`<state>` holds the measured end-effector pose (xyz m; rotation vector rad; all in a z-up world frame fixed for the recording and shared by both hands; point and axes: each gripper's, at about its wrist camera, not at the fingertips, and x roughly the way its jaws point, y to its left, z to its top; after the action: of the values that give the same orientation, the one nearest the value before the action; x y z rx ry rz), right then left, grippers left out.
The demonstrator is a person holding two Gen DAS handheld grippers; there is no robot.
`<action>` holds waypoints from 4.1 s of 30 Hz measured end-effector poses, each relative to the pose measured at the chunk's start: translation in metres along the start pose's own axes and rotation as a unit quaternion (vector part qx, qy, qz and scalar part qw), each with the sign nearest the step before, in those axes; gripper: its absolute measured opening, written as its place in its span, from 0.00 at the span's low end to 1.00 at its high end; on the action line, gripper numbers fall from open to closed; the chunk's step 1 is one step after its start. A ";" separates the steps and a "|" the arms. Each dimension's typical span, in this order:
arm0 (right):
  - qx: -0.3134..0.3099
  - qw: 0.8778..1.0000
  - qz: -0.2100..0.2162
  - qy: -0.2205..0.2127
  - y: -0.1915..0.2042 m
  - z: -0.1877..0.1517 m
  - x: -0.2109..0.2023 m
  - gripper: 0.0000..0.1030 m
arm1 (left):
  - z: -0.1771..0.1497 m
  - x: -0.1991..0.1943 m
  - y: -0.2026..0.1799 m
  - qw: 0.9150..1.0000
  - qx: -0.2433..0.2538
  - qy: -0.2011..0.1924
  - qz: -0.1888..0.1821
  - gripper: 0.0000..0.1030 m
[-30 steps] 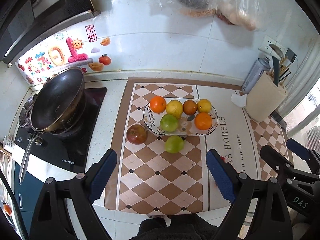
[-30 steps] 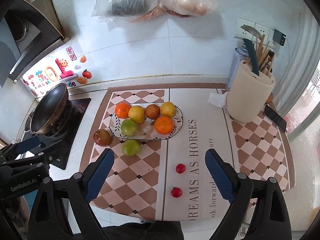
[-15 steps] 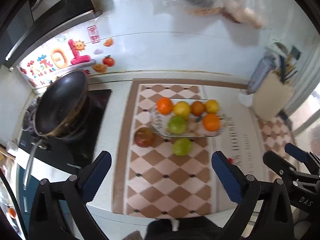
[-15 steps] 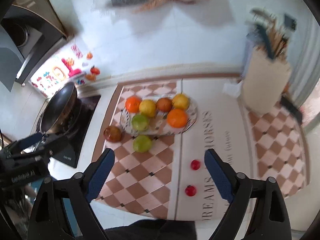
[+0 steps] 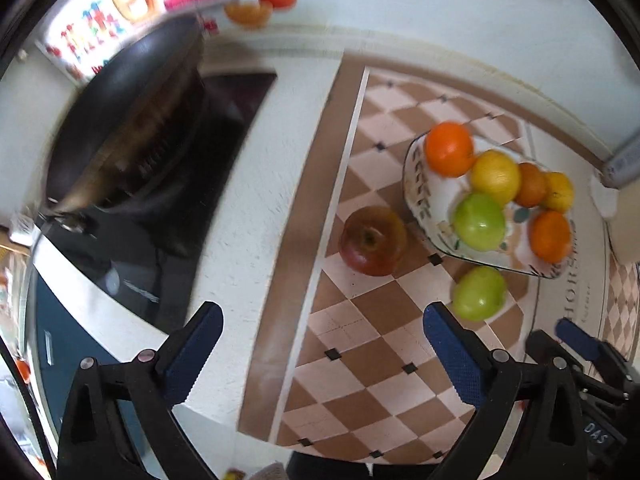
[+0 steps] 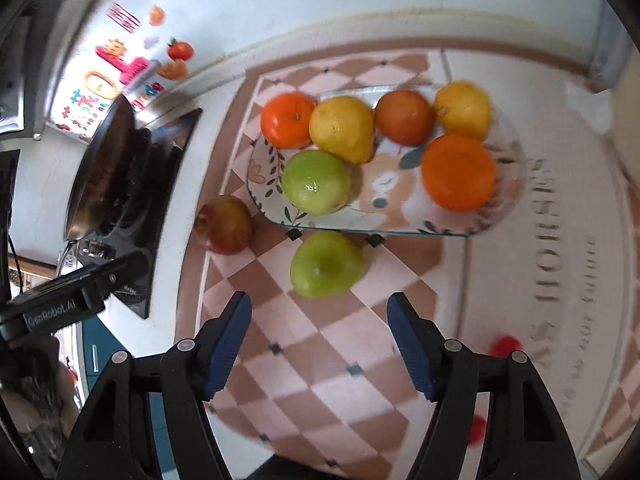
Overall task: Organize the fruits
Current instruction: 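Grasp the red apple with the left tool while the right tool grasps the green lime, then carry the apple with the left tool while the right tool carries the lime to the plate, then open both tools to release the apple and lime onto the plate, then move both tools toward the two red cherry tomatoes on the mat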
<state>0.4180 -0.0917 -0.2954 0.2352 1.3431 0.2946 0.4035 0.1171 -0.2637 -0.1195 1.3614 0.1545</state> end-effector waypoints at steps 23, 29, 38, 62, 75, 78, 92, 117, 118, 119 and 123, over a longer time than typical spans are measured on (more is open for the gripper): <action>0.023 0.994 -0.006 0.102 0.005 0.039 0.109 0.61 | 0.055 0.106 -0.034 0.992 0.031 0.104 -0.057 0.72; -0.003 0.994 -0.015 0.105 0.014 0.026 0.102 0.61 | 0.044 0.101 -0.041 0.992 0.045 0.098 -0.061 0.60; -0.034 0.991 -0.049 0.120 -0.009 -0.023 0.067 0.61 | -0.034 0.076 -0.066 0.988 0.075 0.103 -0.082 0.60; 0.022 0.999 -0.033 0.004 -0.036 0.063 0.010 0.61 | 0.087 0.032 -0.068 0.993 0.043 0.044 -0.105 0.60; -0.015 0.998 -0.066 0.003 -0.019 0.079 0.033 0.71 | 0.108 0.098 -0.067 0.980 0.007 0.135 -0.148 0.75; -0.012 0.998 -0.067 0.000 -0.019 0.077 0.030 0.74 | 0.106 0.091 -0.069 0.981 0.012 0.124 -0.149 0.87; 0.003 0.990 -0.132 -0.041 -0.026 0.049 -0.024 0.90 | 0.076 0.019 -0.066 0.996 0.072 0.003 -0.060 0.89; 0.007 0.982 -0.142 -0.128 -0.016 -0.029 -0.142 0.90 | -0.029 -0.092 -0.072 0.987 0.098 -0.111 -0.067 0.89; 0.005 0.981 -0.139 -0.133 -0.014 -0.033 -0.149 0.90 | -0.033 -0.099 -0.071 0.986 0.100 -0.117 -0.068 0.89; 0.004 0.981 -0.137 -0.137 -0.011 -0.036 -0.154 0.90 | -0.036 -0.104 -0.070 0.985 0.100 -0.122 -0.069 0.89; -0.003 0.978 -0.135 -0.159 0.000 -0.051 -0.179 0.90 | -0.049 -0.128 -0.067 0.982 0.103 -0.144 -0.069 0.89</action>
<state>0.3331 -0.1531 -0.1420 0.0882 1.0415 0.0295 0.3427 0.0374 -0.1486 -0.0160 1.0690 -0.0853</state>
